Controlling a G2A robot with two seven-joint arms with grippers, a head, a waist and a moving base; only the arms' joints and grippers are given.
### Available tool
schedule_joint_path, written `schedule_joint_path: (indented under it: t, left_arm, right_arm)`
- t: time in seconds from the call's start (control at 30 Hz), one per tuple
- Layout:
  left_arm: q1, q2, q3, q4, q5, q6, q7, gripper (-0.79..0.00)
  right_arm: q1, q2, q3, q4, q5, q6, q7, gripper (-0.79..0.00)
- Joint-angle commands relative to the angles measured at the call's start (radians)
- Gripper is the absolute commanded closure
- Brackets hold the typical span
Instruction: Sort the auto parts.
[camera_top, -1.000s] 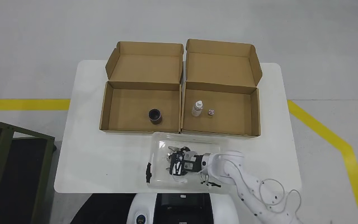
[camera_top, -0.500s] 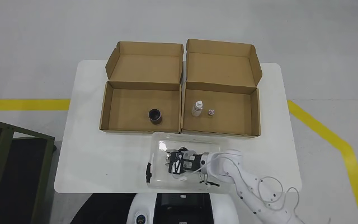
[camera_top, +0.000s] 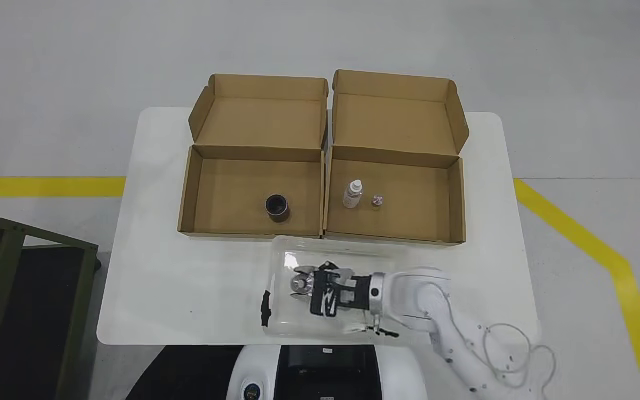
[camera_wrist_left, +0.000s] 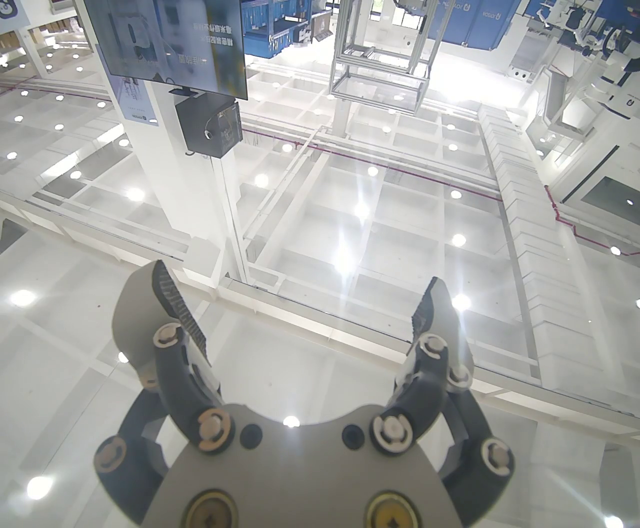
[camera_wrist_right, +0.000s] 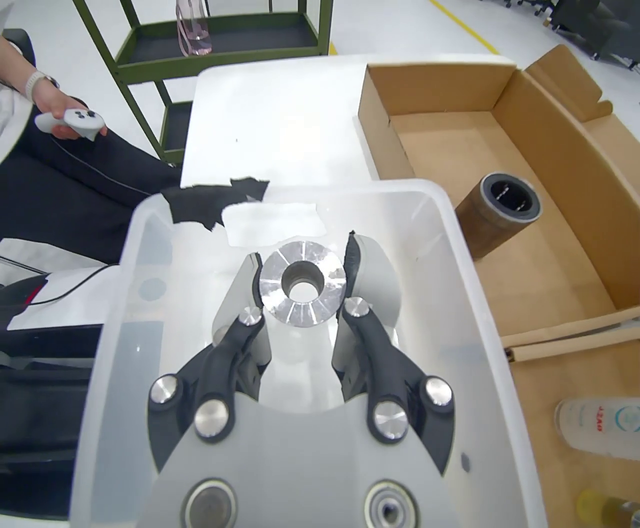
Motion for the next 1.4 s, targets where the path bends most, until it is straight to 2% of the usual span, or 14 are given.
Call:
schedule_joint_path:
  t: [0.0, 0.4, 0.57, 0.83, 1.1, 1.37]
  left_arm:
    - [0.000, 0.000, 0.000, 0.000, 0.000, 0.000, 0.000, -0.785]
    - [0.000, 0.000, 0.000, 0.000, 0.000, 0.000, 0.000, -0.785]
    - [0.000, 0.000, 0.000, 0.000, 0.000, 0.000, 0.000, -0.785]
    - [0.000, 0.000, 0.000, 0.000, 0.000, 0.000, 0.000, -0.785]
    - [0.000, 0.000, 0.000, 0.000, 0.000, 0.000, 0.000, -0.785]
    - [0.000, 0.000, 0.000, 0.000, 0.000, 0.000, 0.000, -0.785]
  right_arm:
    - [-0.011, 0.005, 0.019, -0.037, 0.027, -0.014, -0.018, 0.000]
    - [-0.037, 0.029, 0.161, -0.215, 0.190, -0.055, -0.115, 0.000]
    - [-0.015, 0.033, 0.202, -0.244, 0.314, -0.071, -0.158, 0.000]
    - [0.010, 0.038, 0.283, -0.291, 0.443, -0.043, -0.199, 0.000]
    - [0.005, 0.041, 0.347, -0.337, 0.496, -0.005, -0.242, 0.000]
    - [0.006, 0.043, 0.358, -0.354, 0.524, -0.006, -0.256, 0.000]
